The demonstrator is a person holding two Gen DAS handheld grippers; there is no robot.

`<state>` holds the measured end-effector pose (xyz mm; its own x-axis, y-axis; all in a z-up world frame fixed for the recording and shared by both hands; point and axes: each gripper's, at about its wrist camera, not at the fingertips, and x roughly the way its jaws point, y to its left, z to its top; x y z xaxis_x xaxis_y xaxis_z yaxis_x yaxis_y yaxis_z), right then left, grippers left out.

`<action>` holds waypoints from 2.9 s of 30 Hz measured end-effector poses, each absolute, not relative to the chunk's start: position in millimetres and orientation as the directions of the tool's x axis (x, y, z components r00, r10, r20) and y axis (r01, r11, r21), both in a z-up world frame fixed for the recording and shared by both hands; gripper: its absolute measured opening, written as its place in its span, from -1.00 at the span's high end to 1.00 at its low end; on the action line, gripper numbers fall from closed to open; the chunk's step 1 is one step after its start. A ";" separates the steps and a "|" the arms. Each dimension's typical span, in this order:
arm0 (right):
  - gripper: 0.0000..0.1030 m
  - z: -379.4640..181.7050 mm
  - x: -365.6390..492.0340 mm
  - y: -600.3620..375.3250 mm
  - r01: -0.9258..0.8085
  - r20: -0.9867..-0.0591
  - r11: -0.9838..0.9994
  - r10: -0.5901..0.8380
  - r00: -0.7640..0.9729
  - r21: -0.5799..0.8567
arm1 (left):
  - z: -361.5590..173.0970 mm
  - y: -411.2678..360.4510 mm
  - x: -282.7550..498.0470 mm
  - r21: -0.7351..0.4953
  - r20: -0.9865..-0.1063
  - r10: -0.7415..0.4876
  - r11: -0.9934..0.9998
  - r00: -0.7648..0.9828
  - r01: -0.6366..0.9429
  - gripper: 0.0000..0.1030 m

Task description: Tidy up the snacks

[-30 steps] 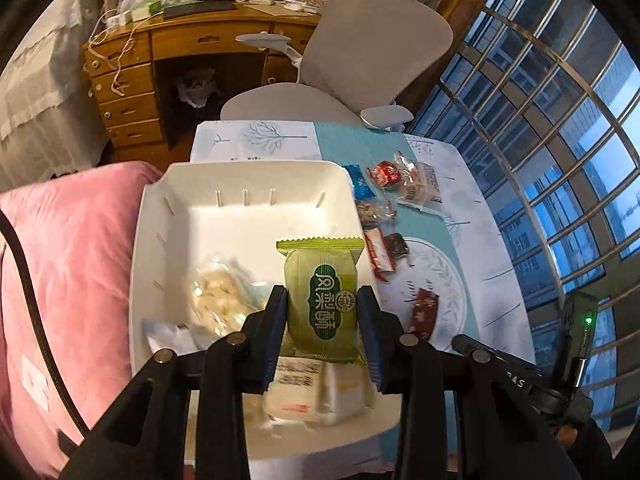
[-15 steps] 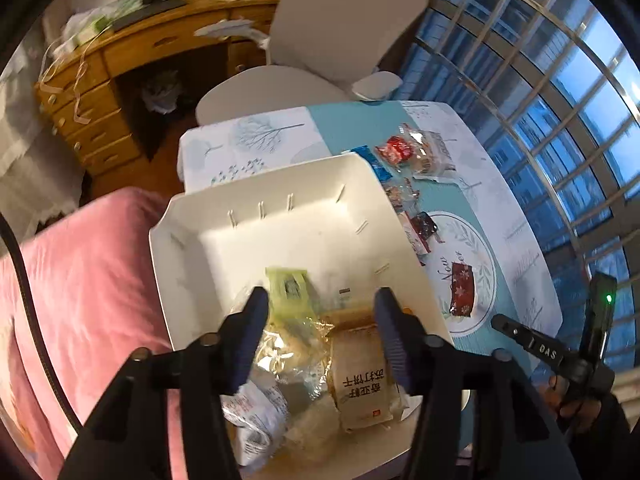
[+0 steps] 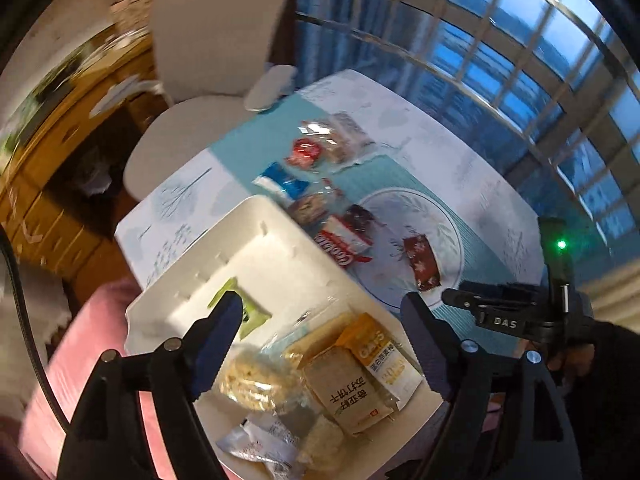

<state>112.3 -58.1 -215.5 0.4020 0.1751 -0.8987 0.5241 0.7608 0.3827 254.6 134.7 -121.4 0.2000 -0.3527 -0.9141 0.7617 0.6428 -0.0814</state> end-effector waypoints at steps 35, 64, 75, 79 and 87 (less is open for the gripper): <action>0.17 -262.6 135.2 -65.6 0.216 -0.868 0.959 0.053 0.493 0.181 | -295.8 -45.3 297.9 0.087 -0.974 0.225 0.365 0.003 0.927 -0.59; 0.31 -269.2 148.5 -59.1 0.106 -0.877 0.989 0.043 0.478 0.106 | -346.2 -60.0 306.6 0.089 -0.957 0.289 0.353 -0.018 0.931 0.01; 0.39 -265.7 152.3 -59.8 0.100 -0.886 0.991 0.032 0.463 0.088 | -340.7 -40.9 332.5 0.059 -0.972 0.230 0.432 -0.046 0.900 0.11; 0.44 -261.1 152.0 -61.7 0.101 -0.885 0.992 0.026 0.464 0.082 | -328.0 -38.7 337.6 0.051 -0.980 0.192 0.462 -0.044 0.886 0.12; 0.60 -250.9 149.6 -59.8 0.088 -0.882 0.993 0.028 0.470 0.079 | -290.6 -22.6 343.8 0.031 -0.994 0.105 0.510 -0.026 0.860 0.12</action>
<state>149.6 -59.8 -250.9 0.4699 0.0283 -0.8823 0.0879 0.9930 0.0786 343.8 -22.6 -290.6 -0.0258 0.1048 -0.9942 0.8599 0.5095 0.0313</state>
